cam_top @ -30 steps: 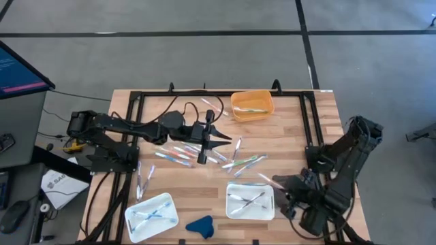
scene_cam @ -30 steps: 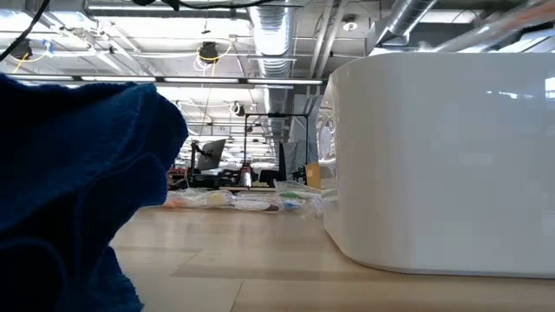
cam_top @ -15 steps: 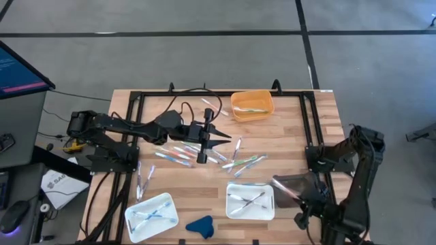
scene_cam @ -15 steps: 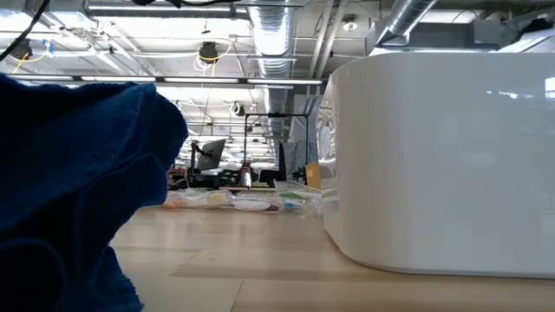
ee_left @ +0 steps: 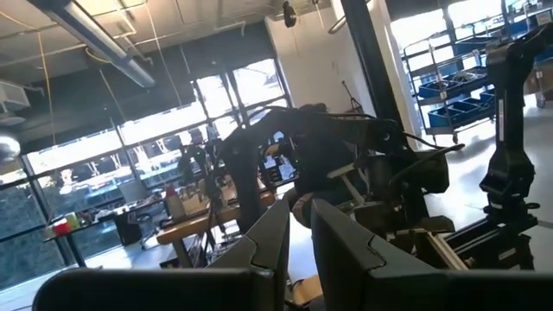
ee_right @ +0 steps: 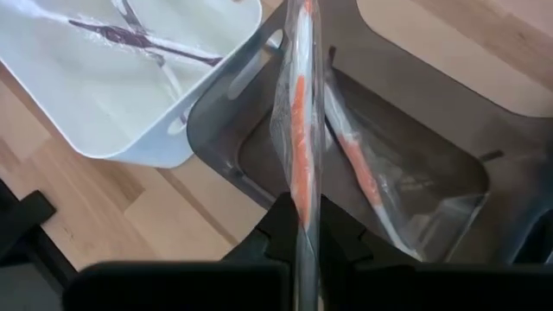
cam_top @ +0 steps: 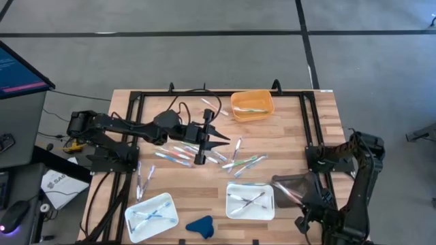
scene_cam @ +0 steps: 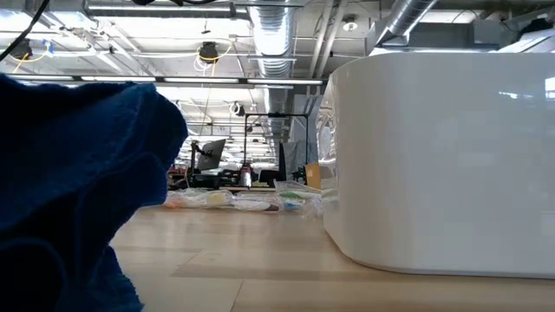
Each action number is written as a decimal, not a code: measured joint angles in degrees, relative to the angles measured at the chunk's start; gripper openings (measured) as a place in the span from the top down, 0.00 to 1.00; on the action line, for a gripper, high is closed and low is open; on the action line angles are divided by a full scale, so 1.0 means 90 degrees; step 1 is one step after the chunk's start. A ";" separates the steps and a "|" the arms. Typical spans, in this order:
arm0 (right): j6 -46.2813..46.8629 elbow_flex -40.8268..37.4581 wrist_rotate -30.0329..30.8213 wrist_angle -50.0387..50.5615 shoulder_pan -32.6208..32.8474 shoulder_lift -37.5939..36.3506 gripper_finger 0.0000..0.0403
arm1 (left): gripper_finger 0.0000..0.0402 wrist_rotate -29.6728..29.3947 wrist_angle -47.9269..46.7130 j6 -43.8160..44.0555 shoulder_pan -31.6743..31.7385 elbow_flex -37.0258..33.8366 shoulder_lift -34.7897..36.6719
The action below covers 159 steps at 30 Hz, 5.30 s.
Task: Pick & Place Toothbrushes
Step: Put the orange toothbrush into the black bin
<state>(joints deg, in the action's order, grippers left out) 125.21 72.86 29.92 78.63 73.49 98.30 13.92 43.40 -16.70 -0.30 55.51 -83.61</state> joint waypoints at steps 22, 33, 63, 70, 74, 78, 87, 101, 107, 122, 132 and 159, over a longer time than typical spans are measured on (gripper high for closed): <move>-0.2000 -0.0771 -0.1010 -0.0338 -0.0322 0.0036 0.95 | 0.88 0.0226 0.0040 0.0069 -0.0022 0.0000 0.0000; -0.2101 -0.0840 -0.1043 -0.0188 -0.0305 0.0007 0.92 | 0.88 0.0227 -0.0005 0.0072 -0.0022 0.0000 0.0000; -0.2079 -0.0840 -0.1060 -0.0070 -0.0648 0.0002 0.82 | 0.88 0.0229 -0.0059 0.0072 -0.0078 0.0000 0.0000; -0.2076 -0.0840 -0.1058 0.0138 -0.0842 0.0002 0.63 | 0.88 0.0229 -0.0066 0.0072 -0.0078 0.0000 0.0000; -0.2076 -0.0840 -0.1060 0.0258 -0.0901 0.0001 0.49 | 0.88 0.0229 -0.0091 0.0072 -0.0078 0.0000 0.0000; -0.2076 -0.0840 -0.1060 0.0263 -0.0899 0.0000 0.40 | 0.88 0.0229 -0.0095 0.0072 -0.0078 0.0000 0.0000; -0.0765 -0.0743 -0.2217 0.0518 -0.1083 -0.0015 0.55 | 0.88 0.0229 -0.0100 0.0068 -0.0078 0.0000 0.0000; -0.1027 -0.0005 -0.2523 0.0685 -0.1570 -0.0024 0.97 | 0.88 0.0227 -0.0110 0.0052 -0.0078 0.0002 0.0000; -0.1007 -0.0211 -0.3048 0.0372 -0.1583 -0.0024 0.99 | 0.88 0.0227 -0.0110 0.0050 -0.0078 0.0002 0.0000; -0.1072 -0.0527 -0.3513 0.0192 -0.1525 -0.0022 1.00 | 0.88 0.0227 -0.0110 0.0052 -0.0078 0.0002 0.0000; -0.1020 -0.0551 -0.3511 0.0112 -0.1410 -0.0022 1.00 | 0.88 0.0227 -0.0135 0.0064 -0.0080 0.0002 0.0000; -0.0905 -0.0505 -0.3647 0.0535 -0.1353 -0.0019 1.00 | 0.88 0.0227 -0.0159 0.0050 -0.0080 0.0002 -0.0001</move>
<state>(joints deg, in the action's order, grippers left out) 117.06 68.31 -2.90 83.45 61.32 98.13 15.97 41.98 -16.25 -1.02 55.53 -83.62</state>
